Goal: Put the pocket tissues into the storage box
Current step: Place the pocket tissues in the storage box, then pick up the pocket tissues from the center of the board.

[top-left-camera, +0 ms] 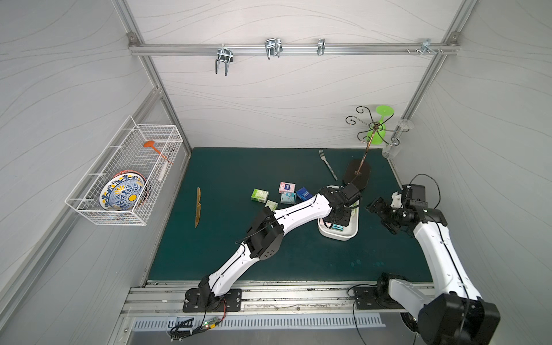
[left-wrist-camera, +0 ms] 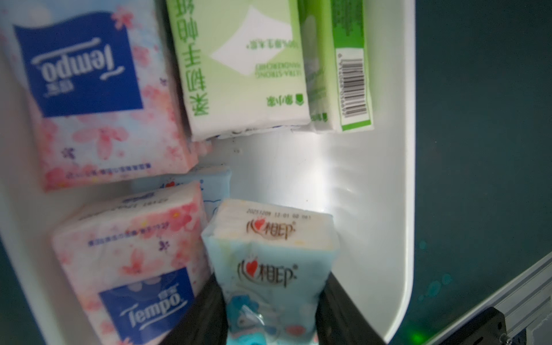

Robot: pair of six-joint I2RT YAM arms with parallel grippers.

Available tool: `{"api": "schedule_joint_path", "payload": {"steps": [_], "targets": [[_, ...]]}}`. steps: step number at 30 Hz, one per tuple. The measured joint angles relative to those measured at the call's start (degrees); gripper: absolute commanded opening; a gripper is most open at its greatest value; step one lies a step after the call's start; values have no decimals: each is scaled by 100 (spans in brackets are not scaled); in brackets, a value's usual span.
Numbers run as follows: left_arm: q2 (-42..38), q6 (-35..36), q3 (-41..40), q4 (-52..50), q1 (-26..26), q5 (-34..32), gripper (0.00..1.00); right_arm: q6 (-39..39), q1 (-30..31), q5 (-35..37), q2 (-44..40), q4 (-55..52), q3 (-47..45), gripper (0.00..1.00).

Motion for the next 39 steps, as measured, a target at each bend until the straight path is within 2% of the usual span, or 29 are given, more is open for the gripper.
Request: {"api": "schedule_joint_path", "payload": {"steps": [4, 11, 16, 23, 27, 33, 39], "targets": [[4, 35, 48, -20, -2, -31, 66, -76, 0, -15, 0, -4, 55, 90], [-39, 28, 66, -13, -2, -13, 69, -136, 2, -70, 31, -4, 103, 88], [-544, 4, -240, 98, -2, 15, 70, -140, 387, 68, 122, -50, 345, 88], [-2203, -22, -1550, 597, 129, 42, 71, -181, 1902, 595, 713, -85, 1086, 88], [-3104, -61, -2605, 938, 481, 101, 71, -240, 2640, 772, 1287, 0, 1453, 87], [-3954, -68, -4194, 1213, 1298, 101, 72, -612, 3237, 656, 2328, 308, 2050, 83], [-4505, -48, -5381, 1416, 1980, 105, 73, -1193, 3692, 490, 3442, 483, 2997, 77]]}}
